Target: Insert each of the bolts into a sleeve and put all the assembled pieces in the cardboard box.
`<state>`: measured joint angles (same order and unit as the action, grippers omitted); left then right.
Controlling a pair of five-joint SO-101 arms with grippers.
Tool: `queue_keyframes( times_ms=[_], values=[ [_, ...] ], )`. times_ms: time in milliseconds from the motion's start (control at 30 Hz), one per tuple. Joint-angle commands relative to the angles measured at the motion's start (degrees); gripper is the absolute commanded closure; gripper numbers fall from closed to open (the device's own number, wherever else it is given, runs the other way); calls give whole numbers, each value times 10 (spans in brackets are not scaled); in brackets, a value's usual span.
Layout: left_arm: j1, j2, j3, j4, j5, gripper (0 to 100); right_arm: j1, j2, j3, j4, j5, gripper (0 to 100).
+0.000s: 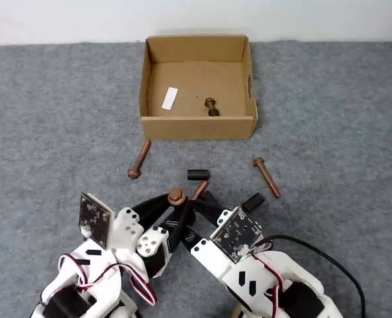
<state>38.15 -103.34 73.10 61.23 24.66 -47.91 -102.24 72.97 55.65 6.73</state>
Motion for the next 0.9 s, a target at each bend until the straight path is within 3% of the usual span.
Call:
queue_keyframes(
  times_ms=[0,133,333,533,700,867],
  values=[
    [7,4,5,28,-31,893,-5,-7,-27,-18,7,991],
    [-1,5,4,47,-31,802,-5,-7,-27,-18,7,991],
    [-51,5,-6,38,-32,798,-5,-7,-25,-15,6,991],
    [-55,5,-44,38,-30,798,-5,-6,-23,-15,5,991],
    [-63,5,-88,39,-27,802,-4,-5,-23,-15,4,991],
    [-156,2,-124,38,-32,904,24,-2,-27,-15,-25,991]
  ],
)
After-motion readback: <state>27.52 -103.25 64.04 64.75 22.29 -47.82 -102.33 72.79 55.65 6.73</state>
